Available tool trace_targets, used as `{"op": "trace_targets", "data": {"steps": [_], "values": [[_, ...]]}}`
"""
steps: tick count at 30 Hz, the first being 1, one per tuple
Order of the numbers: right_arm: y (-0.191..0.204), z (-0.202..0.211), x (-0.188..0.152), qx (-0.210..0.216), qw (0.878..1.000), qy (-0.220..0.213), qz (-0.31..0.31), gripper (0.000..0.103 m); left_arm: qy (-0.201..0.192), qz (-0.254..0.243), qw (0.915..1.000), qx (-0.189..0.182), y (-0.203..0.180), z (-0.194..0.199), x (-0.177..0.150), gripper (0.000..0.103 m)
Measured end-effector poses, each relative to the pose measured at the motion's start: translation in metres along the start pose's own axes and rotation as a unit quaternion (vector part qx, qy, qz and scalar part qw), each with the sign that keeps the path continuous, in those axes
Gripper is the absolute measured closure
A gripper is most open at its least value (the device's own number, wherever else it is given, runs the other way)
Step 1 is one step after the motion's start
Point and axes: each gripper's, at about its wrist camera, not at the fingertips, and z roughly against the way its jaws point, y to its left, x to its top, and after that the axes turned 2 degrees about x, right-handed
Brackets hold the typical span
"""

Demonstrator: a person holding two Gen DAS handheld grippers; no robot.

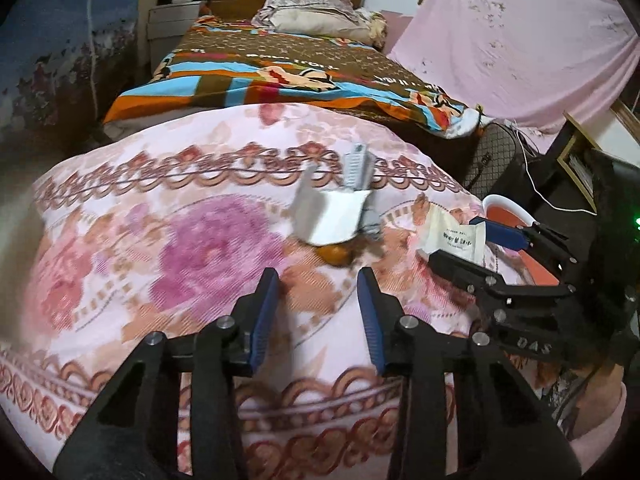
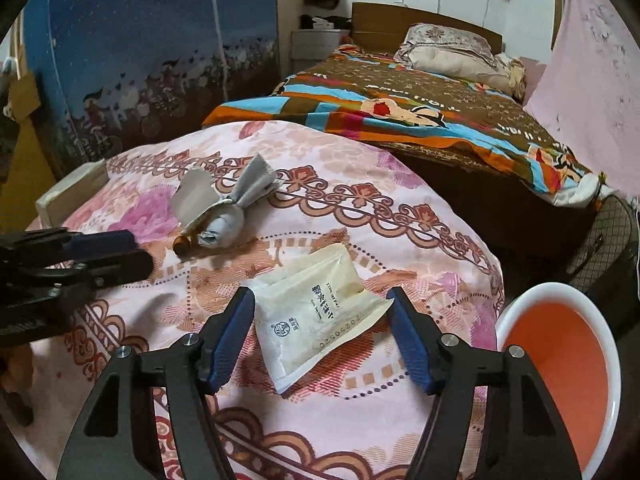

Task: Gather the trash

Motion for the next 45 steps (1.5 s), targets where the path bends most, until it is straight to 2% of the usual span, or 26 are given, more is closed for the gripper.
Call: {"op": "trace_targets", "data": {"steps": [11,15,17,21,27,31,34,43,45], "values": [[-0.002,-0.004,0.0,0.023,1.0,0.008,-0.009,0.032,0.01,-0.009,0.9998,0.016,-0.013,-0.02,0.006,0.093],[0.001,-0.007,-0.001,0.024,1.0,0.017,-0.001,0.026,0.007,-0.006,0.9999,0.013,-0.012,-0.02,0.006,0.103],[0.004,-0.011,-0.002,0.026,0.999,0.028,0.01,0.022,0.007,-0.006,0.9999,0.013,-0.012,-0.019,0.006,0.103],[0.007,-0.011,-0.003,0.022,0.999,0.031,0.018,0.023,0.004,-0.008,0.9999,0.014,-0.012,-0.018,0.005,0.103],[0.002,-0.009,-0.004,0.016,1.0,0.026,0.006,0.035,0.0,-0.005,0.9999,0.011,-0.011,-0.015,0.004,0.103],[0.002,-0.007,-0.004,0.005,1.0,0.022,0.008,0.048,-0.004,-0.008,0.9999,0.011,-0.01,-0.011,0.0,0.103],[0.0,-0.004,-0.005,0.006,1.0,0.014,0.001,0.052,-0.007,-0.008,0.9999,0.008,-0.009,-0.007,-0.003,0.103],[-0.005,-0.001,-0.005,0.014,1.0,0.006,-0.008,0.053,0.0,-0.014,0.9999,0.007,-0.013,-0.011,0.001,0.103],[-0.007,-0.001,-0.005,0.018,1.0,0.005,-0.013,0.053,0.0,-0.015,0.9999,0.006,-0.016,-0.014,0.005,0.081]]}}
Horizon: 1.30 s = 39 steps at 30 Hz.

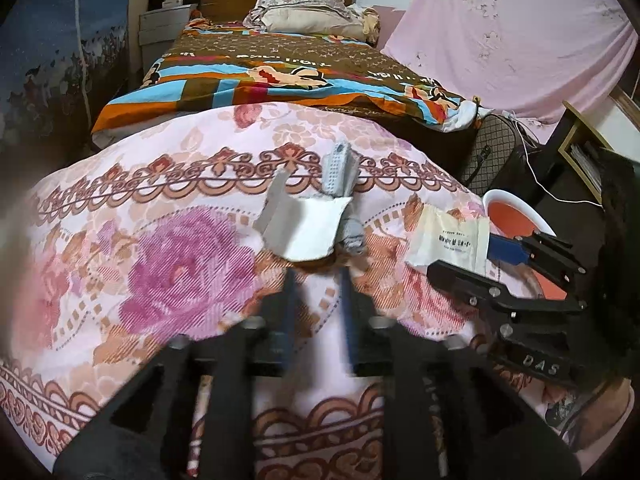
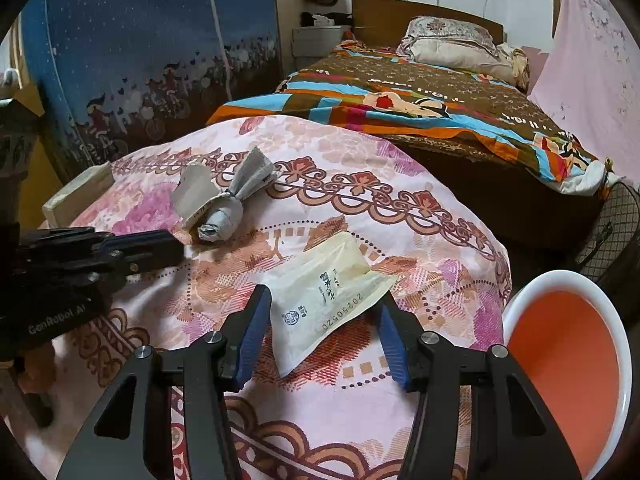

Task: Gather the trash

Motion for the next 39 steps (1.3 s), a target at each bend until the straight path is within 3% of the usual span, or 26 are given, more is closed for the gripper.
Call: {"op": "trace_targets", "data": {"steps": [2,7,10,12,20,24,32,39], "values": [[-0.001,0.0,0.0,0.003,1.0,0.0,-0.003,0.053,0.002,-0.001,1.0,0.006,-0.003,-0.005,0.004,0.074],[0.0,0.0,0.001,0.004,1.0,0.0,-0.004,0.053,0.012,-0.011,0.9996,0.024,-0.01,-0.017,0.01,0.076],[0.0,0.0,0.001,0.004,1.0,0.0,-0.005,0.053,0.012,-0.006,0.9996,0.025,-0.01,-0.019,0.011,0.081],[0.0,0.0,0.001,0.005,1.0,0.001,-0.006,0.053,0.01,-0.008,0.9996,0.025,-0.011,-0.018,0.009,0.091],[-0.001,0.0,-0.001,0.011,1.0,-0.001,-0.001,0.053,-0.003,-0.004,0.9999,0.013,-0.009,0.004,-0.006,0.093],[-0.002,0.006,-0.003,0.016,1.0,-0.01,-0.004,0.054,-0.036,0.001,0.9991,-0.025,-0.007,0.027,-0.02,0.093],[-0.001,0.03,-0.007,0.027,0.997,-0.07,-0.005,0.054,-0.104,-0.002,0.9944,-0.019,-0.008,0.062,-0.031,0.093],[0.006,0.075,-0.017,0.012,0.981,-0.193,0.012,0.054,-0.185,0.002,0.9827,-0.008,-0.015,0.092,-0.03,0.093]]}}
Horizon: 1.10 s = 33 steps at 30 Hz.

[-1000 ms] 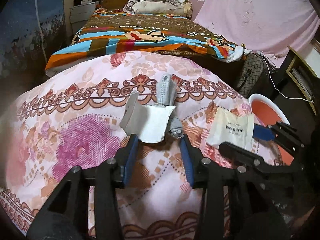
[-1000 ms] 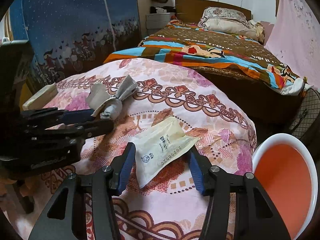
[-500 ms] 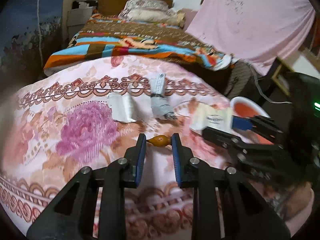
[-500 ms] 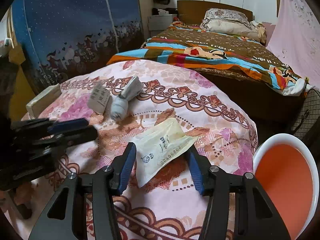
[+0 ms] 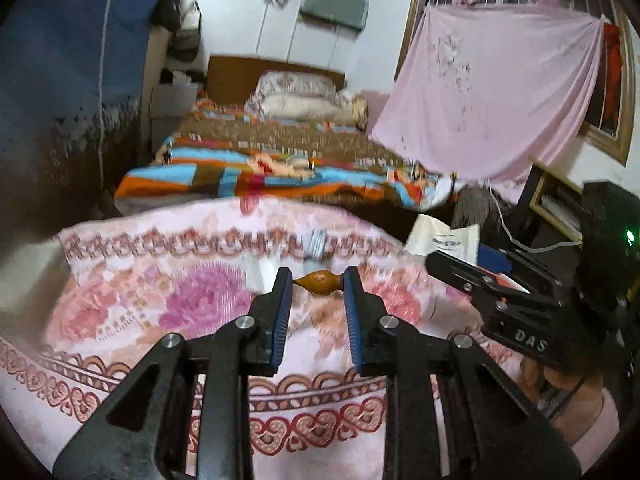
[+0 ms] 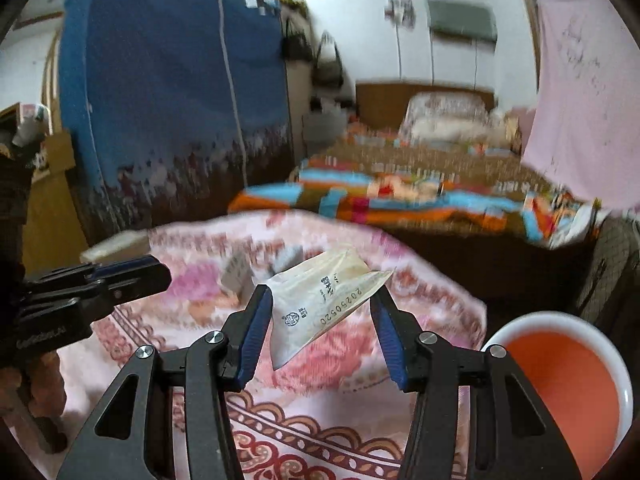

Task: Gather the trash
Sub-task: 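Grasp and lift the white packet with the right tool toward the basin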

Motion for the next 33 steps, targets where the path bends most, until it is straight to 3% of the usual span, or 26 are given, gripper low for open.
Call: {"op": "trace_targets", "data": {"steps": [6,11,16,21,33], "values": [[0.005,0.038,0.006,-0.032,0.993,-0.108,0.024,0.054,-0.069,-0.033,0.9971,0.004,-0.025,0.02,0.014,0.093],[0.0,0.068,0.01,-0.062,0.979,-0.191,0.02,0.054,-0.12,-0.072,0.9901,-0.001,-0.049,0.031,0.02,0.093],[-0.015,0.092,0.011,-0.091,0.963,-0.252,-0.001,0.054,-0.143,-0.099,0.9847,-0.014,-0.069,0.036,0.024,0.093],[-0.036,0.103,0.013,-0.12,0.956,-0.267,-0.026,0.054,-0.147,-0.112,0.9822,-0.036,-0.086,0.032,0.027,0.093],[-0.079,0.117,0.004,-0.177,0.946,-0.254,-0.094,0.054,-0.117,-0.125,0.9805,-0.096,-0.131,0.009,0.027,0.093]]}}
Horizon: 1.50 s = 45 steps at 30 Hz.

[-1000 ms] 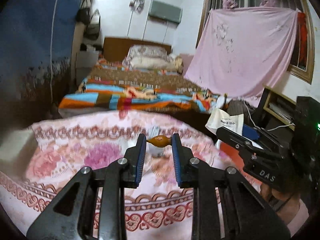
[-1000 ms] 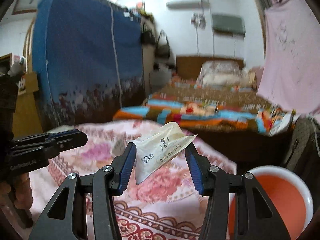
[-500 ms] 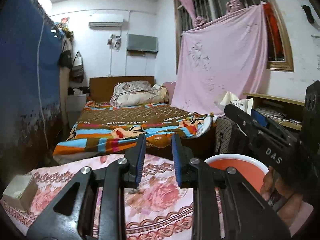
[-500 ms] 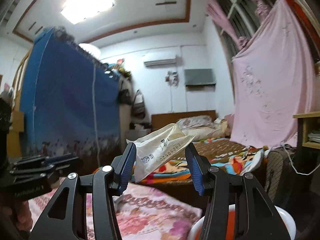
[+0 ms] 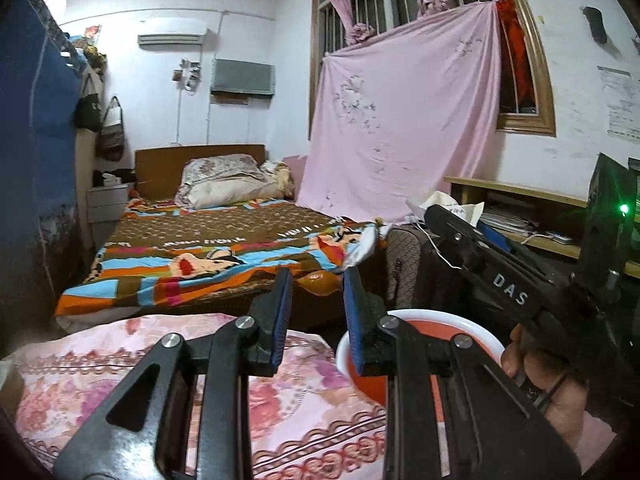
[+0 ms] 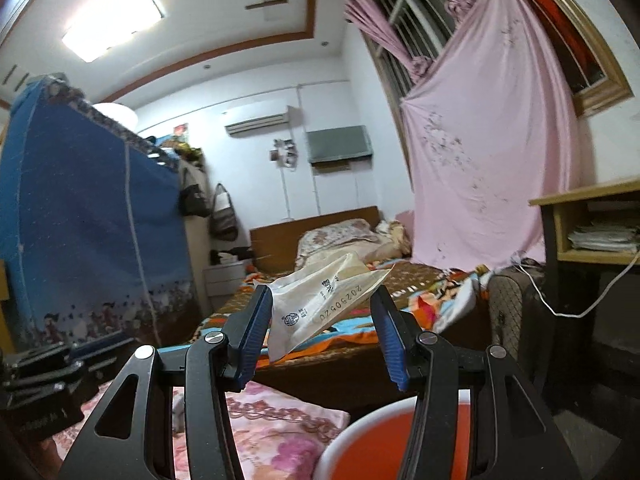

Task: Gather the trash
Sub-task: 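Grasp and lift the white packet with the right tool toward the basin, then open the right tool over the orange basin to drop the packet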

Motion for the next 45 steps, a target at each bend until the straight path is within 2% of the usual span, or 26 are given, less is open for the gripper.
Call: {"op": "trace_targets", "data": {"steps": [12,21,29,32,36,45], "values": [[-0.035,-0.011,-0.006,-0.054,0.996,0.051,-0.047,0.052,0.07,0.027,0.9954,-0.059,-0.023,-0.045,-0.006,0.093],[-0.05,-0.015,-0.009,-0.072,0.991,0.083,-0.07,0.05,0.134,0.071,0.9838,-0.096,-0.029,-0.076,-0.011,0.093],[-0.053,-0.016,-0.012,-0.084,0.988,0.099,-0.079,0.047,0.168,0.089,0.9749,-0.117,-0.035,-0.089,-0.016,0.092],[-0.055,-0.017,-0.013,-0.089,0.987,0.105,-0.082,0.046,0.18,0.094,0.9719,-0.119,-0.035,-0.094,-0.019,0.087],[-0.054,-0.017,-0.014,-0.095,0.986,0.111,-0.087,0.043,0.181,0.108,0.9698,-0.121,-0.031,-0.094,-0.021,0.081],[-0.055,-0.017,-0.015,-0.097,0.985,0.111,-0.089,0.04,0.169,0.128,0.9711,-0.109,-0.018,-0.089,-0.02,0.077]]}}
